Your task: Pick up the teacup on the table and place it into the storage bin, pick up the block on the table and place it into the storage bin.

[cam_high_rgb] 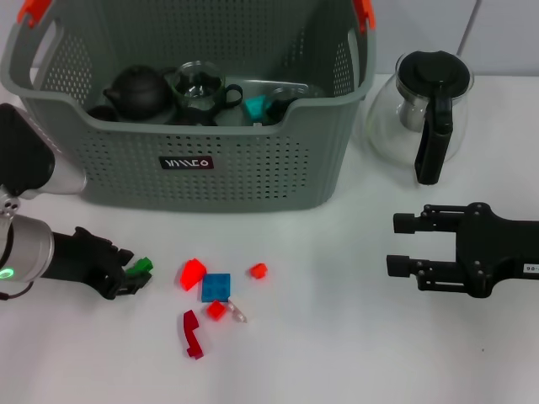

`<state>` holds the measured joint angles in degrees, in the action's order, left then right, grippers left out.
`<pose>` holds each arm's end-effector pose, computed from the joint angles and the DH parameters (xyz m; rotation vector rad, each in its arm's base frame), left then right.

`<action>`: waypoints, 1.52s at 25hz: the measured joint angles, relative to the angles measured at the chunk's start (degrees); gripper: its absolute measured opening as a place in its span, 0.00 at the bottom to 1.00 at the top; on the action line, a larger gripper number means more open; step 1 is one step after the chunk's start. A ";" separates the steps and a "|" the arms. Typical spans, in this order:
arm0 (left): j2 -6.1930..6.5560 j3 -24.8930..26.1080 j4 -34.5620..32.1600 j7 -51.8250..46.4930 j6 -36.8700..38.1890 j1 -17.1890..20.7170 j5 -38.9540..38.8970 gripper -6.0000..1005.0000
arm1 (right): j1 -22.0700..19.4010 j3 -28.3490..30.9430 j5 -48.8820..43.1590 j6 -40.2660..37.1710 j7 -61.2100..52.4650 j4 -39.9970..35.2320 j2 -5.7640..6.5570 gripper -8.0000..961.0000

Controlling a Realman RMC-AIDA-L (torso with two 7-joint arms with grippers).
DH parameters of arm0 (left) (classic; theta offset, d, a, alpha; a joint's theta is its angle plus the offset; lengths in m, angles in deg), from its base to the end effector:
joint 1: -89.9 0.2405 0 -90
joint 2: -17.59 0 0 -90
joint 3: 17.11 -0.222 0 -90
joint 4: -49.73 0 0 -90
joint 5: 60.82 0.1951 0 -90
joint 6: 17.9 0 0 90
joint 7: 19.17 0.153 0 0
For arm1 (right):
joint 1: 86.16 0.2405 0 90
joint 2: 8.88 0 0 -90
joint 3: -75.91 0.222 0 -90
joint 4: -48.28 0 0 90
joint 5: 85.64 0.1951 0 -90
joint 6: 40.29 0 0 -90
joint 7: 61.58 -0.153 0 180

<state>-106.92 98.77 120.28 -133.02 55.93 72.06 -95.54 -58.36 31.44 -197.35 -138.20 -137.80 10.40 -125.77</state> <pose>-0.2664 0.2979 0.0095 -2.5453 -0.8262 0.2755 0.2218 0.2801 0.0143 -2.8723 0.5149 0.7604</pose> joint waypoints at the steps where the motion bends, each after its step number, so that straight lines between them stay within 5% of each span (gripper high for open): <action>1: 0.02 -0.02 0.04 -0.10 0.08 -0.01 0.04 0.50 | 0.00 0.00 0.00 0.00 0.00 0.00 0.00 0.72; 5: 0.25 -0.05 0.09 -1.11 0.43 -0.09 0.43 0.47 | -0.03 0.00 0.00 0.03 0.11 0.00 0.00 0.72; 7: 0.25 -0.04 0.15 -1.41 0.40 -0.14 0.72 0.24 | -0.03 0.00 0.00 0.03 0.15 0.00 0.00 0.72; 18: 0.30 0.54 1.32 -2.10 2.41 -0.18 0.67 0.16 | -0.03 0.00 -0.01 0.00 0.18 0.00 -0.01 0.72; 23: 0.50 5.92 4.91 1.84 12.59 -0.86 -4.90 0.18 | -0.03 0.00 0.01 -0.01 0.10 0.00 0.05 0.72; 28: 2.11 21.23 7.33 6.30 30.27 -6.51 -18.42 0.19 | 0.13 0.00 0.00 -0.01 0.05 0.00 0.03 0.72; 31: 3.70 26.89 7.88 3.51 33.93 -10.86 -26.18 0.19 | 0.18 0.00 -0.06 -0.10 -0.02 0.00 -0.02 0.72; 38: 6.79 24.30 11.07 -10.50 22.64 -20.00 -27.03 0.21 | 0.28 0.01 -0.02 -1.34 0.05 -0.36 -0.21 0.72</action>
<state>-100.13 123.07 131.35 -143.52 78.57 52.05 -122.57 -58.08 31.45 -197.38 -139.54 -137.75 10.04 -125.98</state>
